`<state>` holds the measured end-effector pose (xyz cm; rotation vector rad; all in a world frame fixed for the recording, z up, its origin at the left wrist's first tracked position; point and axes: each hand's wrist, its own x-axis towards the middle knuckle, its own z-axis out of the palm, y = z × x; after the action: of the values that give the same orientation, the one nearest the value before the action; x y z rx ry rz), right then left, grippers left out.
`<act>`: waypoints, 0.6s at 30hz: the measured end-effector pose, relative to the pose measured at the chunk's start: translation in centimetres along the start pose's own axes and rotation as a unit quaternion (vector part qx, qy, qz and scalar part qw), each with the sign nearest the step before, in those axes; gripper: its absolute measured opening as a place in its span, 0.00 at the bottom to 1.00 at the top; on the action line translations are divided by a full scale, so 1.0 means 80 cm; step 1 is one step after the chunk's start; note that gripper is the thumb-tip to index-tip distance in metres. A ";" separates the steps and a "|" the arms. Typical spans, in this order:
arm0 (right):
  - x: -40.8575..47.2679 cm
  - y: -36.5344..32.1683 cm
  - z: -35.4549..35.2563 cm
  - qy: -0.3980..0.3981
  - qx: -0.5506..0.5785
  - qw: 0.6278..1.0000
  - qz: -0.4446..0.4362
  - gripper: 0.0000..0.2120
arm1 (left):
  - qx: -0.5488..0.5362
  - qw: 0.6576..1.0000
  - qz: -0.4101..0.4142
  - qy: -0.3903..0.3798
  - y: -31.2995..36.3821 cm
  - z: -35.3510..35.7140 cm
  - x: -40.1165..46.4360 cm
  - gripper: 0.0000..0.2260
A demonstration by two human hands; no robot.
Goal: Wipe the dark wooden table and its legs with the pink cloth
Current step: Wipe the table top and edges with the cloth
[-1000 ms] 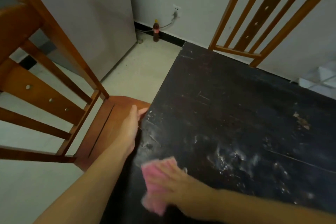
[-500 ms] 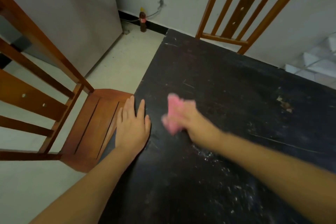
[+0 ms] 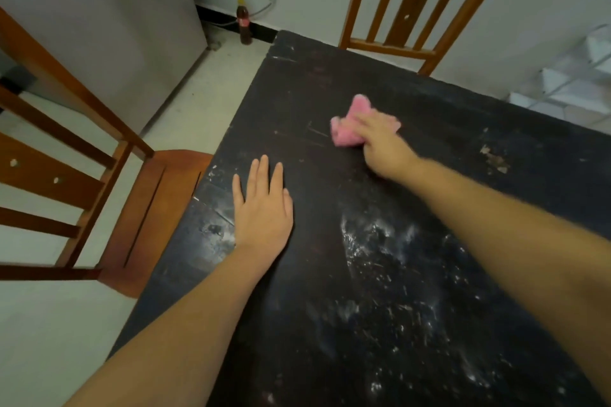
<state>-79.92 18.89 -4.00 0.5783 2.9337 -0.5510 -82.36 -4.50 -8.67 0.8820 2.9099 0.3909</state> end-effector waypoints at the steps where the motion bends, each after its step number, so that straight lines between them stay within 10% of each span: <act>1: -0.019 -0.023 0.015 -0.016 0.004 1.000 -0.005 0.23 | 0.003 1.000 -0.002 0.004 -0.001 0.002 0.000 0.22; 5: -0.160 -0.080 0.053 -0.174 -0.053 0.981 -0.068 0.16 | 0.004 1.000 -0.009 0.018 0.001 0.000 0.000 0.24; 8: -0.261 -0.063 0.021 -0.341 0.222 0.908 -0.098 0.18 | 0.013 1.000 -0.016 0.008 0.005 0.000 -0.001 0.22; 13: -0.132 -0.018 -0.033 -0.119 0.372 0.920 0.022 0.16 | 0.014 1.000 -0.023 -0.005 0.009 -0.004 0.000 0.22; 18: -0.049 0.040 -0.005 -0.015 -0.009 1.000 0.009 0.29 | 0.027 0.999 -0.029 -0.004 0.009 -0.004 -0.001 0.22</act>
<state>-75.11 20.41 -4.06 0.5896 2.8996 -0.5271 -81.96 -4.01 -8.19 0.8013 2.9443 0.3047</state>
